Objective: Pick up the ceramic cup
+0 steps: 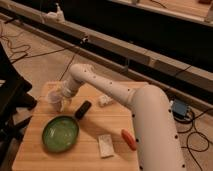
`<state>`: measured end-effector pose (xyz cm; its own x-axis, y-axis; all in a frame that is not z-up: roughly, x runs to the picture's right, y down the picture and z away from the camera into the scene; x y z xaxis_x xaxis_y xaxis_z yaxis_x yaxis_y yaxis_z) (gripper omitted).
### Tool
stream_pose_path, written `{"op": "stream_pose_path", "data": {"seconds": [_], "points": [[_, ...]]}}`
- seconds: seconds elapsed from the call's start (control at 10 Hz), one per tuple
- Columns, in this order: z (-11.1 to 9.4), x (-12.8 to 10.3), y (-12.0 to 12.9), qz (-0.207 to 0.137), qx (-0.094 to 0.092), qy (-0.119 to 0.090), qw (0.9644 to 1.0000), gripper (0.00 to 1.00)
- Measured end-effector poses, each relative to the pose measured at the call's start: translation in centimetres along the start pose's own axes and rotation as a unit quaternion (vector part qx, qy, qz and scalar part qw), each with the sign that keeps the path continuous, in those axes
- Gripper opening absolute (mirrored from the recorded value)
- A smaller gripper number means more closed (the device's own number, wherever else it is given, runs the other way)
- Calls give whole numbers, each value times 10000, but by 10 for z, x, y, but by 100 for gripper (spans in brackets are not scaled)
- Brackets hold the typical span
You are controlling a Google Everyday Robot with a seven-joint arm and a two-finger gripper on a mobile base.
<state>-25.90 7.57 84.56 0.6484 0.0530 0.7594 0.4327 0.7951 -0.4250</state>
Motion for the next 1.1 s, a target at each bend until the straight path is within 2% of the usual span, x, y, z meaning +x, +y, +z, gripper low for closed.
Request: {"op": "stream_pose_path", "data": {"seconds": [0.2,0.4,0.5,0.6,0.9,1.0,1.1], "points": [[3,2,0,25,-71,23,10000,30],[0,2,-6,45,-20,8,10000,10],[-4,0,-10,62,48,-5,10000,3],[-11,-3,-16,85,158,-20,9998,0],[-62,-19,-44,158,828,-195,9962,0],[-83,-24,-50,181,1077,-282,9936,0],[-109,-28,-55,192,1386,-356,9895,0]]}}
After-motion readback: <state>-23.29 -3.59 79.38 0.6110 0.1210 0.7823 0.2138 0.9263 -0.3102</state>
